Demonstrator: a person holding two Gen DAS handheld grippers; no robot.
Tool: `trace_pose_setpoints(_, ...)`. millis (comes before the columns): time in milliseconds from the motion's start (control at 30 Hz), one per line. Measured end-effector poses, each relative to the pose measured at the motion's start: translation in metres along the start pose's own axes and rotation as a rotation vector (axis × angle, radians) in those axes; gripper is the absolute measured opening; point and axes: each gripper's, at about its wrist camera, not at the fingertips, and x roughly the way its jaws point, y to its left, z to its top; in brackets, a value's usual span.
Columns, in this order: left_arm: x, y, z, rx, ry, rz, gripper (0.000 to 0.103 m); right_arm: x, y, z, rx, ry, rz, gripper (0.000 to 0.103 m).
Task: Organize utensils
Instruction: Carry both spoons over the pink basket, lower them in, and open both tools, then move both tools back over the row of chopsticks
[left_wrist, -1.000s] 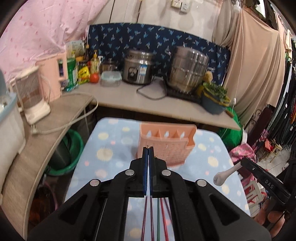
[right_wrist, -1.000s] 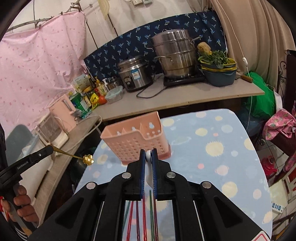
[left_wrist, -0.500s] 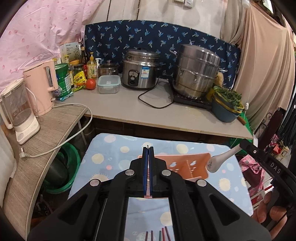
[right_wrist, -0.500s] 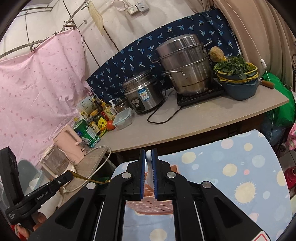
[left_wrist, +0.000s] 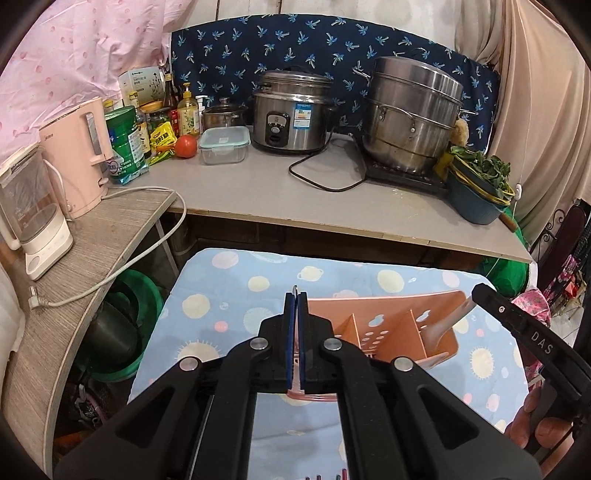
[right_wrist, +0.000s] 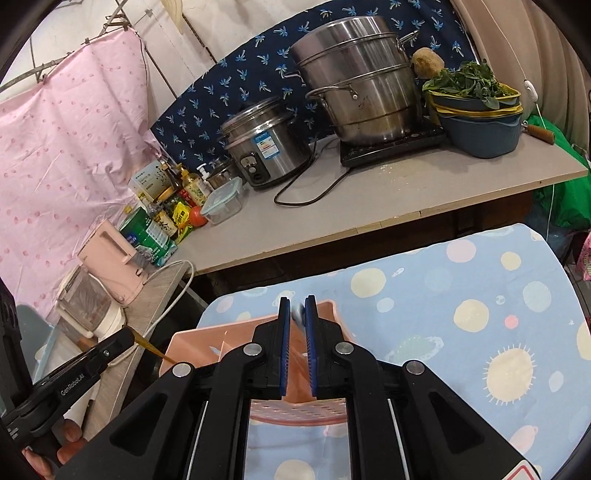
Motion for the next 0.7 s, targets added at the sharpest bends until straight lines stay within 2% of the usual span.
trace_pose_setpoints(200, 0.000, 0.000, -0.004, -0.002, -0.008, 0.014, 0.005, -0.013, 0.006, 0.000, -0.017, -0.028, -0.021, 0.014)
trace_pose_setpoints(267, -0.002, 0.000, -0.005, -0.003, -0.012, 0.022, 0.019, -0.020, 0.008, -0.001, -0.020, -0.029, -0.023, 0.018)
trace_pose_setpoints(367, -0.014, 0.002, -0.010, -0.001, -0.038, 0.042, 0.035, -0.036, 0.014, -0.007, -0.047, -0.037, -0.040, 0.023)
trace_pose_setpoints(467, -0.029, 0.004, -0.019, 0.007, -0.055, 0.054, 0.041, -0.054, 0.020, -0.018, -0.079, -0.030, -0.061, 0.027)
trace_pose_setpoints(567, -0.045, 0.007, -0.032, 0.014, -0.058, 0.061, 0.042, -0.073, 0.024, -0.036, -0.107, -0.017, -0.102, 0.029)
trace_pose_setpoints(700, -0.066, 0.010, -0.063, 0.031, -0.042, 0.062, 0.043, -0.097, 0.024, -0.075, -0.154, 0.029, -0.153, 0.033)
